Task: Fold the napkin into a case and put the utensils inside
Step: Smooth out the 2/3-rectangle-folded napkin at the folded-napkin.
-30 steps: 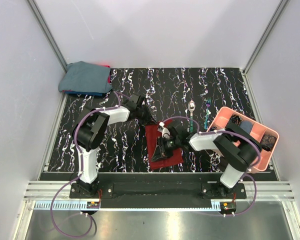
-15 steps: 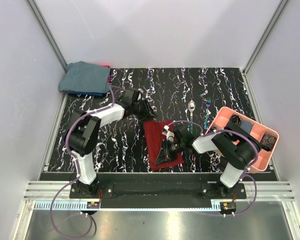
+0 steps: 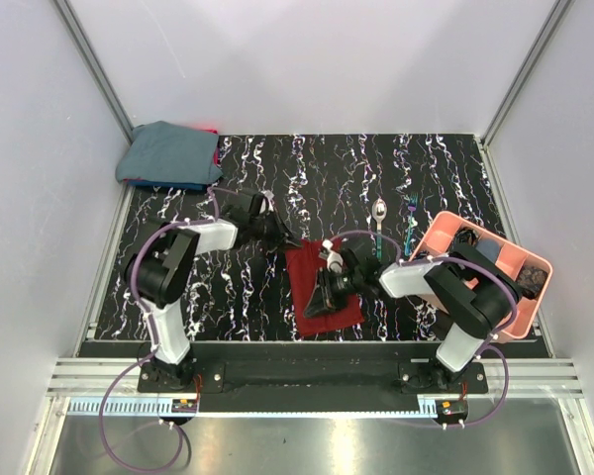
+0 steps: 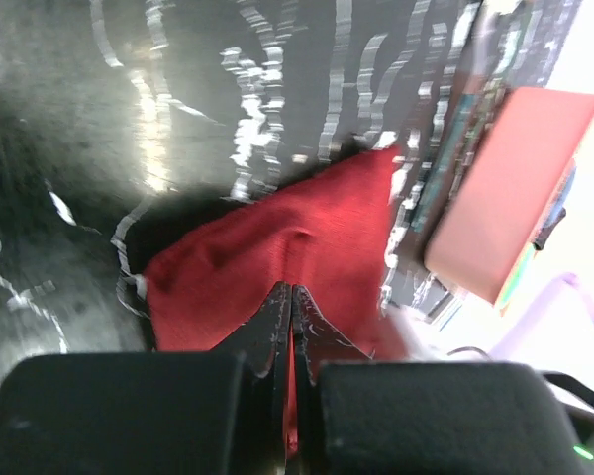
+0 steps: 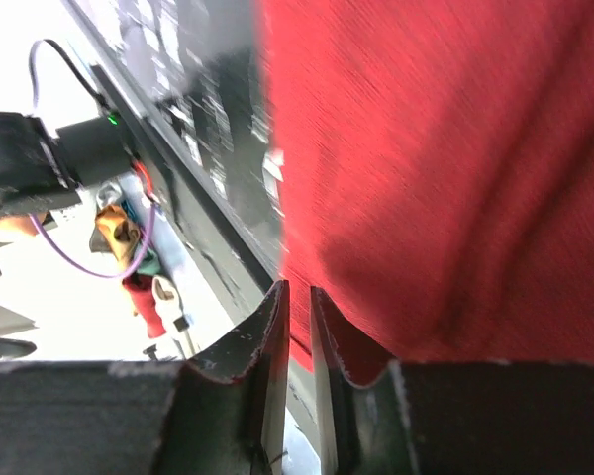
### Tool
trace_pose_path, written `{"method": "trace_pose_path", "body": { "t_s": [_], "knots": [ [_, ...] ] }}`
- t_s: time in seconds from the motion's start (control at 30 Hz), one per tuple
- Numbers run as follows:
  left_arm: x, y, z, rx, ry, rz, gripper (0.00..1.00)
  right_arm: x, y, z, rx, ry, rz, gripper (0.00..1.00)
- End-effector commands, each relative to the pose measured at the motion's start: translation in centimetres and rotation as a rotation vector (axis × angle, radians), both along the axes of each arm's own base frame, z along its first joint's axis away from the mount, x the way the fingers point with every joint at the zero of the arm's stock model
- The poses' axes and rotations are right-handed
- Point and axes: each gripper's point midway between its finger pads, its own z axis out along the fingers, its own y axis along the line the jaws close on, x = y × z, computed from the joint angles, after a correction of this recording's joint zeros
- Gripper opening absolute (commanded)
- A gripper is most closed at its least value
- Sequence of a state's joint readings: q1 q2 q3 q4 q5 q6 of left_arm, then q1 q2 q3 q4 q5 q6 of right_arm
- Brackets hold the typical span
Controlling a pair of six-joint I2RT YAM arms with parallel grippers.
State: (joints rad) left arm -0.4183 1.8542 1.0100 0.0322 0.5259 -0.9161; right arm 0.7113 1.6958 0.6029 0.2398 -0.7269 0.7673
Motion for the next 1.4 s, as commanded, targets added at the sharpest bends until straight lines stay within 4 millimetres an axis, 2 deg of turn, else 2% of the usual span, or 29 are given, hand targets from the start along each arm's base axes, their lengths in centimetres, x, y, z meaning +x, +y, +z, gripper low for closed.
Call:
{"method": "trace_pose_path", "body": {
  "t_s": [0.0,0.07,0.1,0.13,0.27,0.3,0.47,0.53,0.63,0.73,0.77,0.8,0.83,0.87,0.93,0.97,1.07,1.2,1.23,1.27,1.3,1.33,1.37],
  "knots": [
    [0.5,-1.2,-0.8,-0.082,-0.014,-0.019,0.0,4.4,2.4,4.7,0.06,-0.141,-0.008,0.23],
    [0.2,-1.0,-1.7,-0.075,-0.005,-0.018,0.0,5.4,3.0,4.8,0.063,-0.141,0.001,0.24],
    [0.1,-1.0,-1.9,-0.073,-0.001,-0.019,0.0,6.7,3.8,5.8,0.081,-0.17,0.0,0.24],
    [0.0,-0.9,-2.1,-0.07,0.001,-0.017,0.0,7.3,4.1,4.6,0.064,-0.158,0.008,0.24],
    [0.1,-0.6,-2.0,-0.059,-0.009,-0.02,0.0,9.8,4.6,3.3,0.066,-0.148,0.003,0.23],
    [0.1,-0.4,-2.1,-0.051,-0.003,-0.018,0.0,10.5,4.6,2.4,0.057,-0.151,0.003,0.23],
    [0.3,-0.1,-3.0,-0.041,0.021,-0.017,0.0,11.4,4.8,-1.3,0.032,-0.107,0.016,0.21],
    [0.6,-0.2,-2.9,-0.043,0.015,-0.013,0.0,11.5,4.7,-1.4,0.032,-0.111,0.019,0.21],
    [0.7,-0.4,-2.4,-0.053,0.009,-0.02,0.0,11.1,4.2,0.5,0.036,-0.133,0.008,0.22],
    [0.9,-0.4,-1.5,-0.052,-0.008,-0.025,0.0,9.3,3.1,2.4,0.05,-0.128,0.001,0.23],
    [0.9,-0.3,-1.3,-0.045,-0.011,-0.026,0.0,7.5,2.2,1.5,0.035,-0.093,0.001,0.25],
    [1.0,-0.2,-1.1,-0.04,-0.016,-0.02,0.0,7.1,2.1,2.5,0.061,-0.107,-0.011,0.25],
    [1.0,-0.3,-1.0,-0.038,-0.024,-0.024,0.0,6.3,1.8,2.2,0.064,-0.095,-0.012,0.25],
    [1.1,-0.2,-0.9,-0.038,-0.022,-0.023,0.0,4.5,1.1,1.2,0.049,-0.051,-0.015,0.25],
    [1.1,-0.3,-1.2,-0.038,-0.012,-0.017,0.0,3.7,1.0,0.5,0.064,-0.051,-0.025,0.25],
    [1.3,-0.3,-1.2,-0.044,-0.013,-0.013,0.0,2.5,0.3,-0.7,0.05,-0.001,-0.034,0.25],
    [1.3,-0.5,-0.6,-0.054,-0.02,-0.015,0.0,2.4,-0.5,-0.6,0.057,-0.011,-0.055,0.25],
    [1.2,0.1,1.2,-0.006,-0.074,-0.025,0.11,2.5,-1.8,1.5,0.023,-0.036,-0.07,0.29],
    [1.5,0.5,2.3,0.021,-0.126,-0.026,0.18,3.2,-2.4,1.7,-0.008,-0.057,-0.101,0.35],
    [1.1,0.7,2.7,0.049,-0.124,-0.034,0.23,4.1,-2.7,3.6,-0.004,-0.114,-0.121,0.39],
    [1.1,0.9,3.8,0.077,-0.163,-0.028,0.26,3.5,-4.0,3.2,-0.074,-0.083,-0.134,0.44],
    [0.9,1.2,4.2,0.107,-0.194,-0.044,0.32,4.7,-5.3,3.0,-0.139,-0.112,-0.202,0.55],
    [-0.1,1.0,4.2,0.139,-0.184,-0.062,0.35,5.5,-6.1,4.2,-0.157,-0.15,-0.246,0.61]
  ]
}}
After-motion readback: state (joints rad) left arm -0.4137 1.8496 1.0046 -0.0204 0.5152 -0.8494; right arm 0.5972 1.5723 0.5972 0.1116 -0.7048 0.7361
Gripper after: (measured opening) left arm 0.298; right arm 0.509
